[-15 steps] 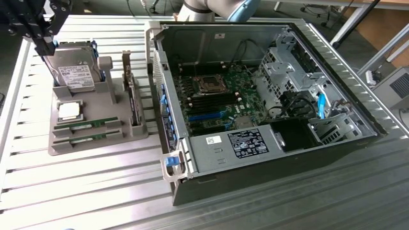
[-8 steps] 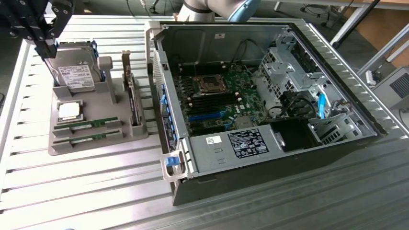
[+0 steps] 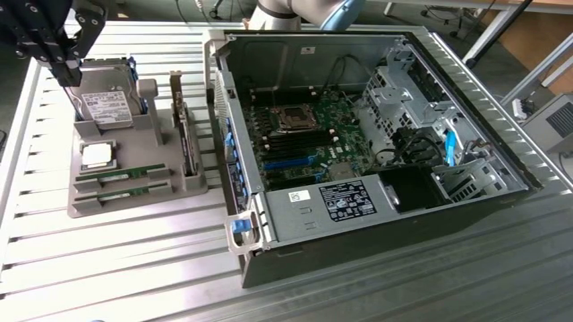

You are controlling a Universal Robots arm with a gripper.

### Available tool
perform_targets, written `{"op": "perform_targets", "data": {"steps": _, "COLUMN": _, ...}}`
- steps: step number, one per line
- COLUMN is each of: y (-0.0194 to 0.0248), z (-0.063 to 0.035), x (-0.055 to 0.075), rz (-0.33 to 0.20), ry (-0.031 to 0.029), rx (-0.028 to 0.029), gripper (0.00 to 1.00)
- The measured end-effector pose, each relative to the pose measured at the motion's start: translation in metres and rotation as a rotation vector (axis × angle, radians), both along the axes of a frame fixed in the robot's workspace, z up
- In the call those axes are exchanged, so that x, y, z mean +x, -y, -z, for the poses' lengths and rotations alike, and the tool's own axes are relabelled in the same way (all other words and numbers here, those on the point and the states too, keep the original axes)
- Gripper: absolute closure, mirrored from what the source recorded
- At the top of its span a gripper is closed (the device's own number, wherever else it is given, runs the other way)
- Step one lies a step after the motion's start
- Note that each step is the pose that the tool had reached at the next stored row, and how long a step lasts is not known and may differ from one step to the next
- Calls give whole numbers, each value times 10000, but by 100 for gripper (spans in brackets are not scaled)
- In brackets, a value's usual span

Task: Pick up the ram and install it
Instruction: 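Reach for the ram, then pick up the ram and move it above insertion slot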

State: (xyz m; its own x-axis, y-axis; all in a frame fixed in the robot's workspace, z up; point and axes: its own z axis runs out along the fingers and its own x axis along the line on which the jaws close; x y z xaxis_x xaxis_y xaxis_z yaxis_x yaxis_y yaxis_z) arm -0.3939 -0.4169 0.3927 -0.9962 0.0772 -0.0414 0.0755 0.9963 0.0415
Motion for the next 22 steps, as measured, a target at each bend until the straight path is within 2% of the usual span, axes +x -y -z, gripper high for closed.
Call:
{"op": "perform_targets", "data": {"steps": 2, "y": 17, "z": 1, "x": 35, "rz": 1, "ry": -1, "rx": 0, "gripper": 91}}
{"op": "perform_targets", "data": {"steps": 5, "y": 77, "z": 1, "x": 60, "rz": 1, "ry": -1, "rx": 1, "gripper": 91}}
{"op": "perform_targets", "data": {"steps": 7, "y": 140, "z": 1, "x": 93, "rz": 1, "ry": -3, "rx": 0, "gripper": 91}}
{"op": "perform_targets", "data": {"steps": 13, "y": 258, "z": 6, "x": 183, "rz": 0, "ry": -10, "rx": 0, "gripper": 91}}
{"op": "perform_targets", "data": {"steps": 15, "y": 270, "z": 6, "x": 197, "rz": 1, "ry": -10, "rx": 0, "gripper": 91}}
{"op": "perform_targets", "data": {"steps": 22, "y": 270, "z": 6, "x": 199, "rz": 2, "ry": -10, "rx": 0, "gripper": 91}}
